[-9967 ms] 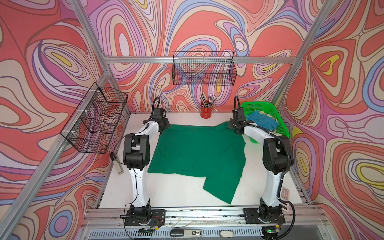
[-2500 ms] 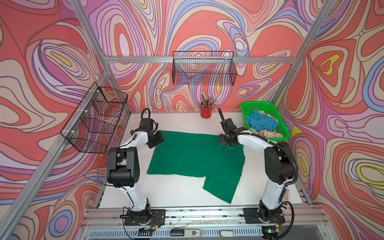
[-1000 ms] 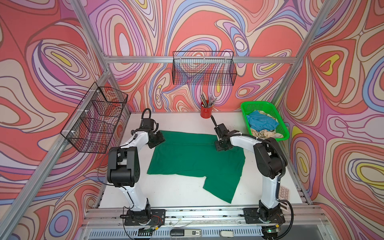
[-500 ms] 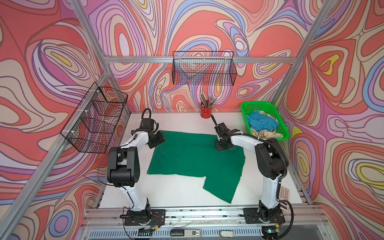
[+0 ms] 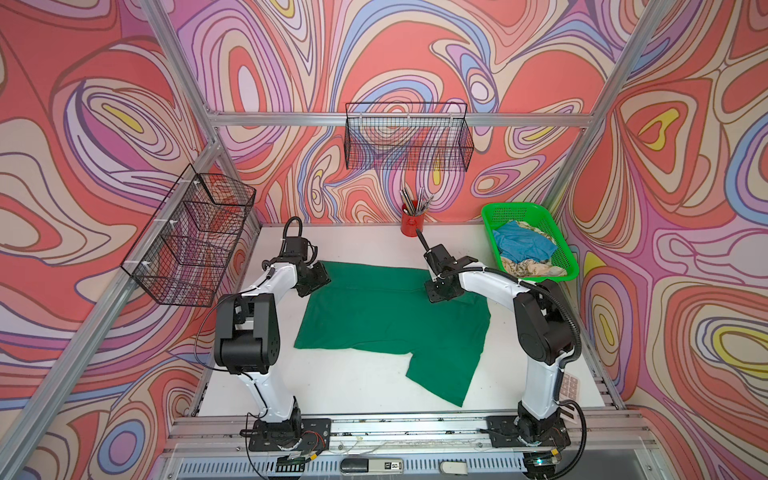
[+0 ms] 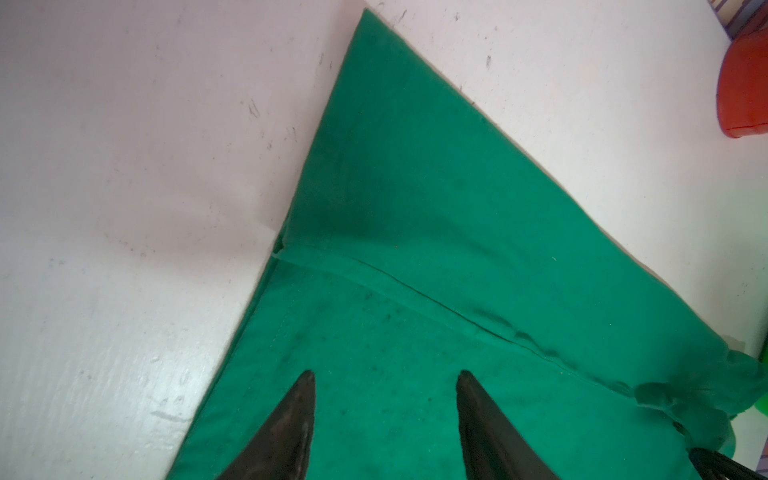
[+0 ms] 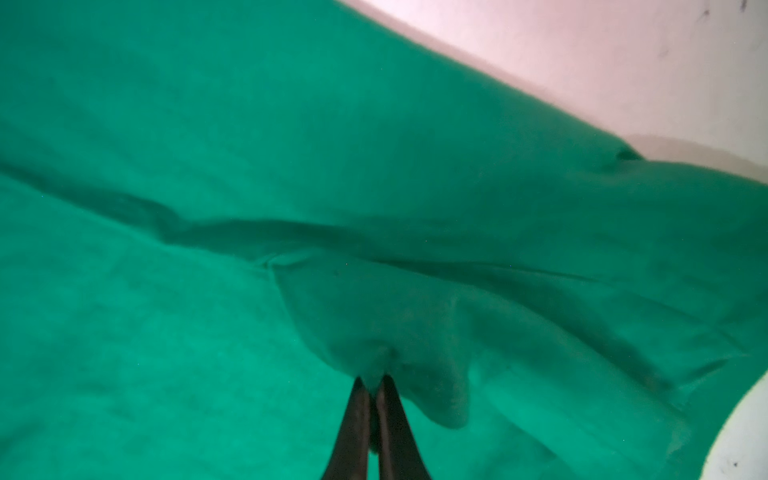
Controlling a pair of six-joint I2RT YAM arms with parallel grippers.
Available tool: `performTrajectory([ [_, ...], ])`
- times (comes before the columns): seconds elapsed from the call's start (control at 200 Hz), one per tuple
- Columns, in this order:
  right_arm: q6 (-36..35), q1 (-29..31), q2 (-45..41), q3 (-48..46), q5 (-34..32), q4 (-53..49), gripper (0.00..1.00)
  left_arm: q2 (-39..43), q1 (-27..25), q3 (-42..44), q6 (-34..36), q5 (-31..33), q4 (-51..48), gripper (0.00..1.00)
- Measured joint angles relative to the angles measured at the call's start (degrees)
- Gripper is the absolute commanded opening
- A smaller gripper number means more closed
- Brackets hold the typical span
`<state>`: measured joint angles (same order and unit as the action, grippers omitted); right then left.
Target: Fold and stack the t-shirts
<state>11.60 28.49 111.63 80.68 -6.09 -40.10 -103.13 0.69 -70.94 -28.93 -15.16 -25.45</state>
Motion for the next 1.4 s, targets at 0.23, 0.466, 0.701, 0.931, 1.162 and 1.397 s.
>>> performTrajectory([
  [0.23,1.79,2.21,-0.22,0.00,1.49,-1.90,0.00,0.00,0.00,0.00,0.00,-0.20,0.00,0.57],
  [0.466,2.86,3.10,-1.40,0.02,2.47,-3.67,0.00,0.00,0.00,0.00,0.00,-0.31,-0.02,0.57],
  [0.701,2.93,3.26,-2.29,1.33,3.48,-6.25,0.00,0.00,-0.02,0.00,0.00,-0.50,0.00,0.57],
  [0.931,2.91,4.35,-2.47,2.80,5.09,-8.00,0.05,0.00,-0.02,0.00,0.00,-0.63,-0.02,0.57],
  [1.162,4.02,4.59,-2.64,2.91,4.94,-8.04,0.36,0.00,-0.83,0.00,0.00,-0.92,-0.02,0.57],
  [1.397,8.24,2.99,-15.02,-5.62,4.57,-5.49,0.48,0.02,-4.50,0.20,-0.02,-0.94,0.02,0.57],
])
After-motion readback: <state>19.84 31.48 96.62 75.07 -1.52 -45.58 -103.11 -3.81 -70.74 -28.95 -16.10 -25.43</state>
